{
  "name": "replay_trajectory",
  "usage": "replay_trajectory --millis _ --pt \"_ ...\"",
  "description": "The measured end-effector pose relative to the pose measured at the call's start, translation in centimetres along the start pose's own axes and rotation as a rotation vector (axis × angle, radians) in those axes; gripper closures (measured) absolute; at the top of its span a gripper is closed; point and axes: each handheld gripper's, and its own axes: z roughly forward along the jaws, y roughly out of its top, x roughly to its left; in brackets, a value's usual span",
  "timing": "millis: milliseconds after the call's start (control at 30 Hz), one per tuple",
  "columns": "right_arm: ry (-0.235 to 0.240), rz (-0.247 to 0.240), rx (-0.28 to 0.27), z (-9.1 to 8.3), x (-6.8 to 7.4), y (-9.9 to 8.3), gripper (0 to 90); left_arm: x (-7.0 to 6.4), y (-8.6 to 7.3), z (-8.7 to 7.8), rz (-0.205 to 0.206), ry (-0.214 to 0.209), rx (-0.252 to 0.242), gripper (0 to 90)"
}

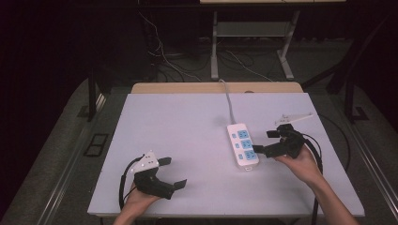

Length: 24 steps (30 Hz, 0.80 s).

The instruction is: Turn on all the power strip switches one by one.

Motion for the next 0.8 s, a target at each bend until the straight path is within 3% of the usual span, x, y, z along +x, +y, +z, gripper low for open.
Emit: replay_trajectory --millis 367,800 --pt "0.026 0.06 -0.063 -3.2 1.5 -5.3 0.2 -0.1 0.0 0.1 -0.002 0.002 0.002 0.0" --pt "0.026 0.102 -0.099 -3.9 2.2 -9.0 0.3 -0.1 0.0 0.1 -0.003 0.006 0.003 0.0"
